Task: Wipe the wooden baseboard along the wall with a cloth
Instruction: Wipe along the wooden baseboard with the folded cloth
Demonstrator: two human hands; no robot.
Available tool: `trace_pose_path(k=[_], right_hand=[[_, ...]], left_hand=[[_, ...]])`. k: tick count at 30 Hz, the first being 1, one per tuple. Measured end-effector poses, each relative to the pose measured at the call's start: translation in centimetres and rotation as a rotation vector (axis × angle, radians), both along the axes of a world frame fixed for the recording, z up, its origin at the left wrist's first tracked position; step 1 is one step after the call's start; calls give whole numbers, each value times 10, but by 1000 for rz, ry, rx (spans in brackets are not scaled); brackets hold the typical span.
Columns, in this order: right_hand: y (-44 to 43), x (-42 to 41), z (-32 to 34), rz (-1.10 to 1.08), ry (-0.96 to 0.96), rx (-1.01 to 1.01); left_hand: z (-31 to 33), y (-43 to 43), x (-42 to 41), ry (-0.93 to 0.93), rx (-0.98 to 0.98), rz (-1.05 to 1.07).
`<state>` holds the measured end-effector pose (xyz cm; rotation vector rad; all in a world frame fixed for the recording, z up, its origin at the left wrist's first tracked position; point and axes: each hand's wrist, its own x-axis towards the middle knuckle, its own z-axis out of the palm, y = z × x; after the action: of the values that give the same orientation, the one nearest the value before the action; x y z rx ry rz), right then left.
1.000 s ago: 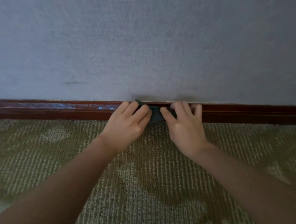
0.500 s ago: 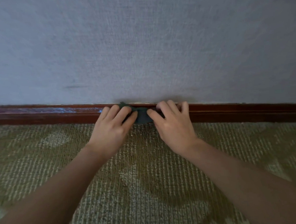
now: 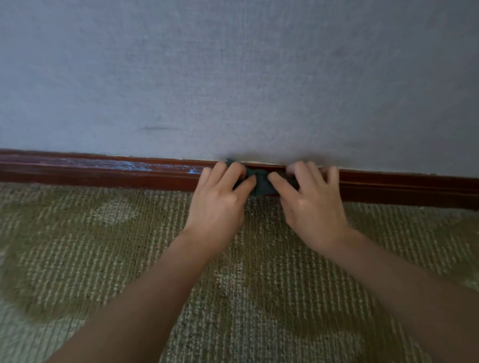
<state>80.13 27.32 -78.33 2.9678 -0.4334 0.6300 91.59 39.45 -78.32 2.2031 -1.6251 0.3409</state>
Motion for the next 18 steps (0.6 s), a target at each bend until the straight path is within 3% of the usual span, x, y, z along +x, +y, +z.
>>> trace_pose_path(k=[7, 13, 18], right_hand=[[-25, -25, 6, 26, 76, -114], [-17, -20, 6, -20, 38, -79], [-2, 9, 7, 115, 25, -121]], left_hand=[[0, -21, -19, -84, -21, -41], [2, -16, -6, -242, 2, -126], [-9, 7, 20, -240, -21, -124]])
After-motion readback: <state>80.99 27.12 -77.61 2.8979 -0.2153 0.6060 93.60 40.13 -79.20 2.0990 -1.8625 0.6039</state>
